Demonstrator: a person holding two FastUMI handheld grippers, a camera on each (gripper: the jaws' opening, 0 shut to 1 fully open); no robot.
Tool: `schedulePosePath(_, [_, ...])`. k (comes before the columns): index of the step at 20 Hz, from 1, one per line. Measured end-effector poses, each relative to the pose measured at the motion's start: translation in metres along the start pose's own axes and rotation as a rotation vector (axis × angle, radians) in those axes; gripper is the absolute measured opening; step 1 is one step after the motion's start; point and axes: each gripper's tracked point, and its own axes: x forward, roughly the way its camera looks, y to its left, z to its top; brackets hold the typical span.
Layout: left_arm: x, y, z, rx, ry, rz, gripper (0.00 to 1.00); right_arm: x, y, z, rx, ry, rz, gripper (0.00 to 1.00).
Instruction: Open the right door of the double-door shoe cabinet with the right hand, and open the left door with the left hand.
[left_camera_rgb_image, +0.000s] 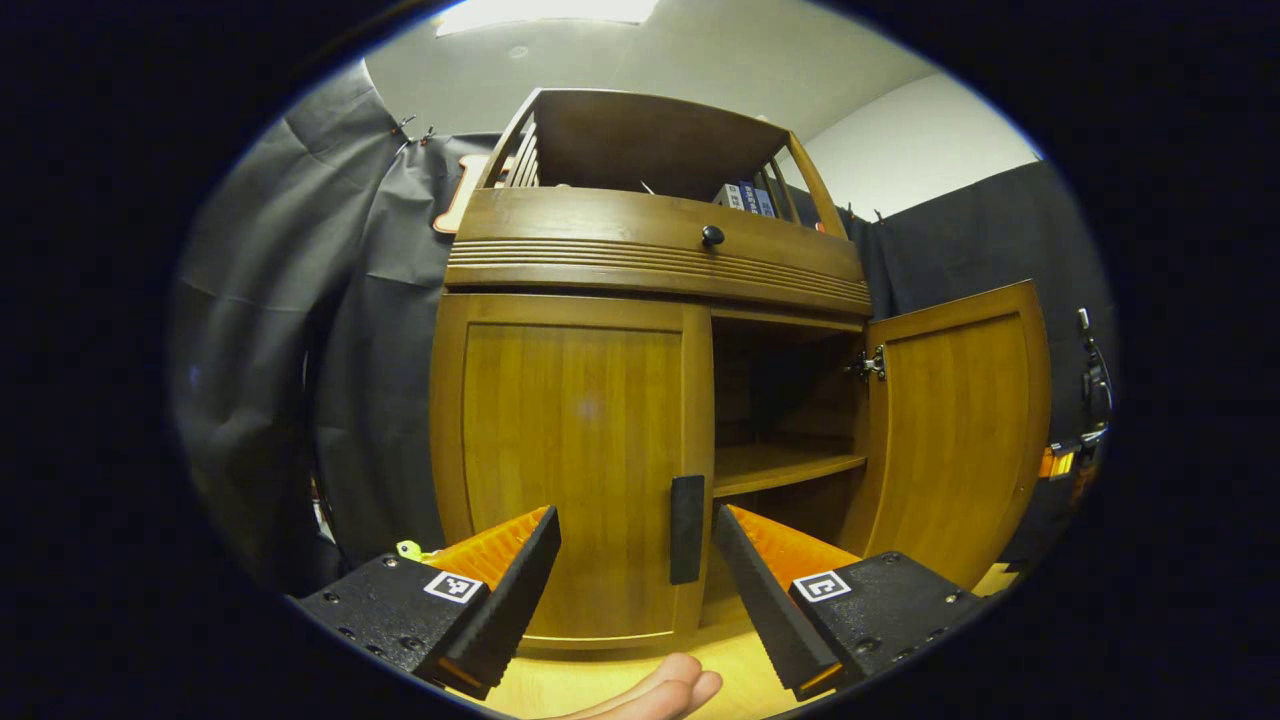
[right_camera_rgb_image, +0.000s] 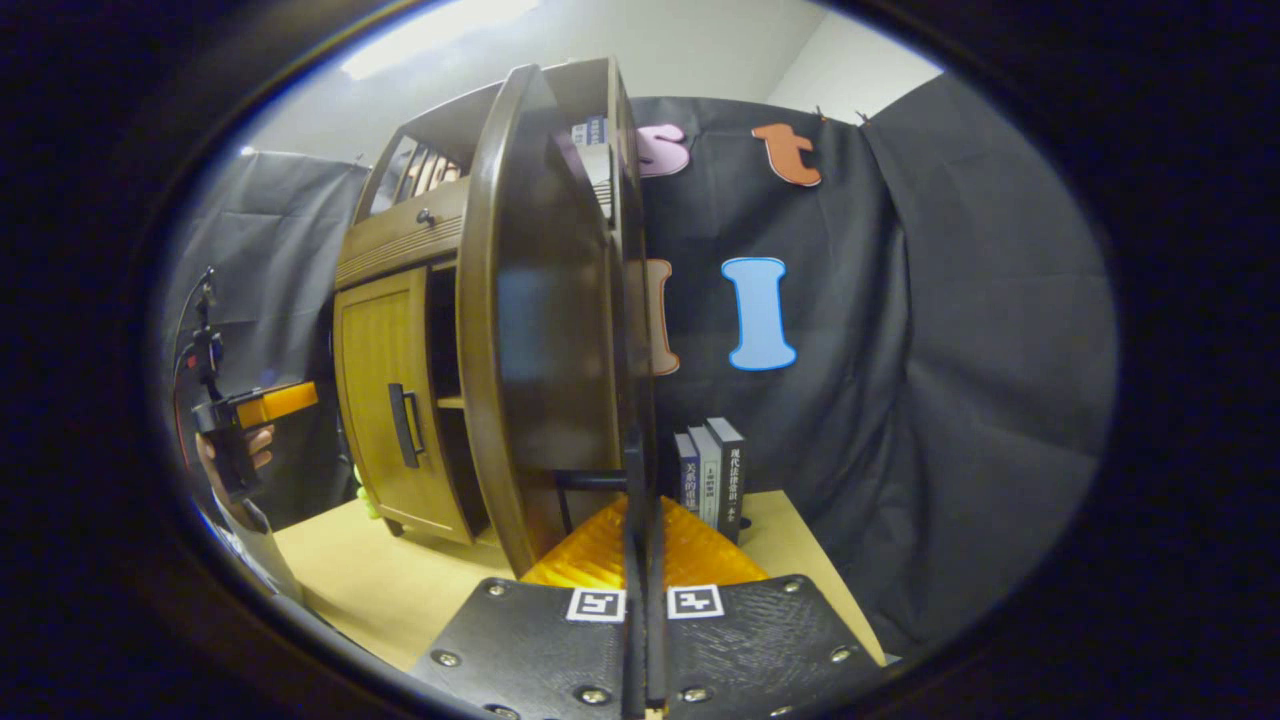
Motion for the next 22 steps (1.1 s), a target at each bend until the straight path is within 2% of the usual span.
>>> schedulePosePath(1, [0.003, -0.007, 0.000, -0.012, -0.008, -0.023, 0.96, -0.003, -0.001, -0.001, -0.016, 0.005, -0.012, 0.06])
schedulePosePath(3, [0.010, -0.013, -0.005, -0.020, -0.001, -0.044, 0.95, -0.015, -0.006, 0.001, -0.033, -0.007, -0.042, 0.05])
schedulePosePath(4, [0.013, -0.015, -0.008, -0.024, 0.003, -0.047, 0.94, -0.019, -0.011, 0.005, -0.040, -0.029, -0.067, 0.10])
schedulePosePath(6, [0.023, -0.022, -0.015, -0.027, 0.004, -0.056, 0.97, -0.042, -0.018, 0.016, -0.033, -0.076, -0.114, 0.31])
schedulePosePath(7, [0.029, -0.028, -0.018, -0.027, -0.004, -0.067, 0.97, -0.052, -0.019, 0.021, -0.030, -0.098, -0.141, 0.35])
schedulePosePath(9, [0.040, -0.040, -0.024, -0.014, -0.016, -0.089, 0.95, -0.066, -0.018, 0.025, -0.041, -0.122, -0.179, 0.65])
schedulePosePath(10, [0.047, -0.040, -0.033, -0.005, -0.011, -0.081, 0.94, -0.082, -0.017, 0.025, -0.044, -0.133, -0.194, 0.80])
schedulePosePath(11, [0.052, -0.041, -0.041, -0.002, -0.002, -0.066, 0.97, -0.078, -0.014, 0.030, -0.033, -0.145, -0.204, 0.95])
schedulePosePath(12, [0.059, -0.043, -0.050, 0.004, 0.016, -0.054, 0.94, -0.084, -0.009, 0.034, -0.009, -0.161, -0.215, 0.99])
schedulePosePath(15, [0.086, -0.040, -0.072, 0.018, 0.035, -0.036, 0.97, -0.101, 0.004, 0.042, 0.039, -0.207, -0.248, 0.99])
schedulePosePath(19, [0.113, -0.034, -0.083, 0.017, -0.015, -0.024, 0.96, -0.109, 0.047, 0.041, 0.037, -0.228, -0.187, 0.99])
schedulePosePath(20, [0.116, -0.035, -0.086, 0.025, -0.014, -0.030, 0.94, -0.112, 0.060, 0.042, 0.034, -0.230, -0.166, 0.99])
schedulePosePath(21, [0.118, -0.041, -0.088, 0.042, -0.008, -0.056, 0.84, -0.114, 0.072, 0.042, 0.029, -0.233, -0.138, 0.99])
schedulePosePath(22, [0.121, -0.038, -0.089, 0.075, 0.000, -0.028, 0.74, -0.117, 0.083, 0.043, 0.026, -0.238, -0.115, 0.99])
